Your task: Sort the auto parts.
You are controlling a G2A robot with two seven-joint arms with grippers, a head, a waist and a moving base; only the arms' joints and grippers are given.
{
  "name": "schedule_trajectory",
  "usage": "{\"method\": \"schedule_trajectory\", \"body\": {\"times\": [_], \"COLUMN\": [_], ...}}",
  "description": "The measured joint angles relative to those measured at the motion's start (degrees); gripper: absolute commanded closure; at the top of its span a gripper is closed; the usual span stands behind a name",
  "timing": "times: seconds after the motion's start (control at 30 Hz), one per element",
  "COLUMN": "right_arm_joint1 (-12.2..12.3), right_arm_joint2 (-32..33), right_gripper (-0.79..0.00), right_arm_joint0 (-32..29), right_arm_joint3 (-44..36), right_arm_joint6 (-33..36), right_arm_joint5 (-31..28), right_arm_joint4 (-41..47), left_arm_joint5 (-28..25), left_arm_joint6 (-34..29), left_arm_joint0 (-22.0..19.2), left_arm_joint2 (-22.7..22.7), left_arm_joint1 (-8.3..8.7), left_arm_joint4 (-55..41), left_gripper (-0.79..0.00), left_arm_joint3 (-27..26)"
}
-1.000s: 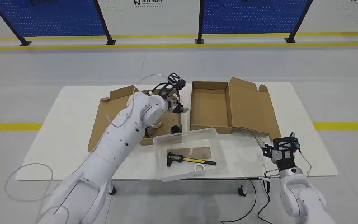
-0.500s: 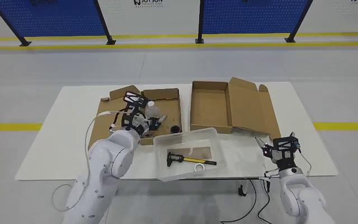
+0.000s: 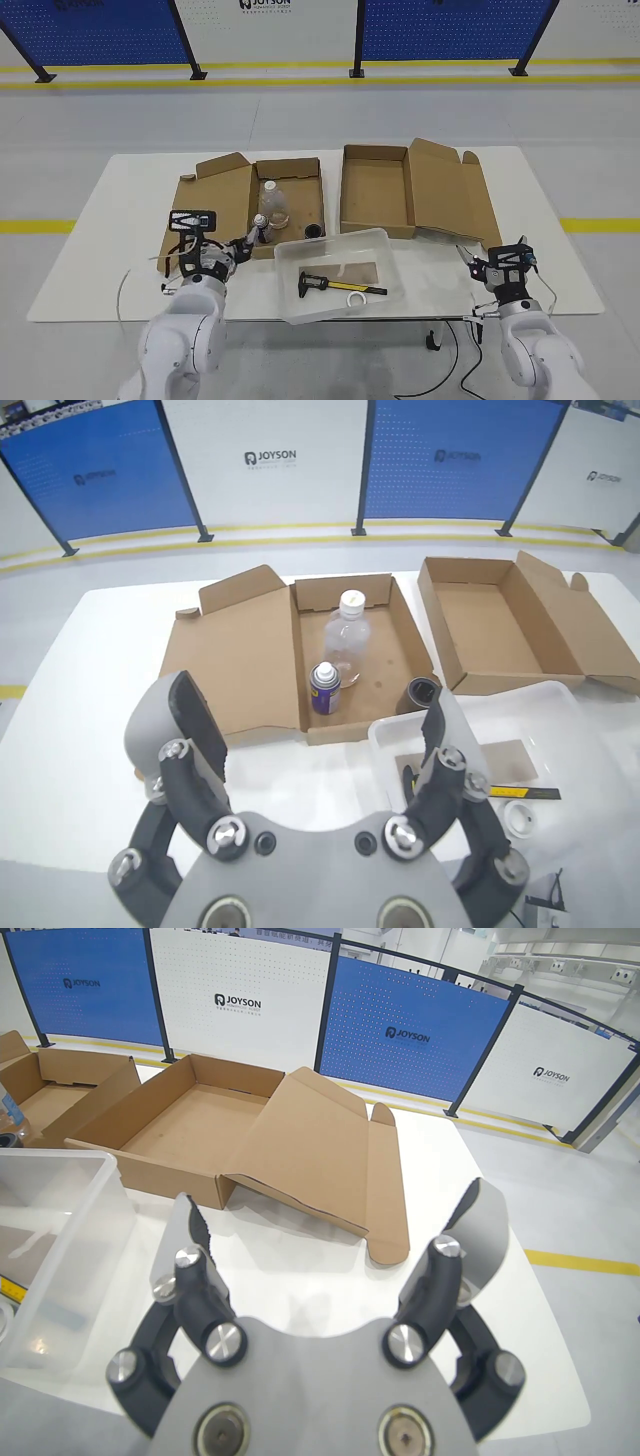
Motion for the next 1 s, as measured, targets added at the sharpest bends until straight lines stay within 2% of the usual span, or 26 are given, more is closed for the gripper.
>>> {"method": "schedule_trajectory", "body": {"times": [0.17, 1.0], "right_arm_joint1": [0.0, 0.0], "right_arm_joint2": [0.0, -0.04], "right_gripper": [-0.785, -0.785], "right_arm_joint0": [0.0, 0.05], "right_arm_joint3": [0.0, -0.08], "right_arm_joint6": [0.0, -0.01], "right_arm_joint5": [0.0, -0.06], "right_arm_joint4": [0.0, 0.05], "left_arm_joint5": [2.88, 2.77], "left_arm_joint6": [-0.13, -0.36], "left_arm_joint0": [0.34, -0.12], "left_arm_joint2": [-0.1, -0.15], "left_arm_joint1": [-0.37, -0.41], "left_arm_joint4": [0.19, 0.07], "left_gripper": [-0.785, -0.785], "left_arm_joint3": [0.87, 1.17]}}
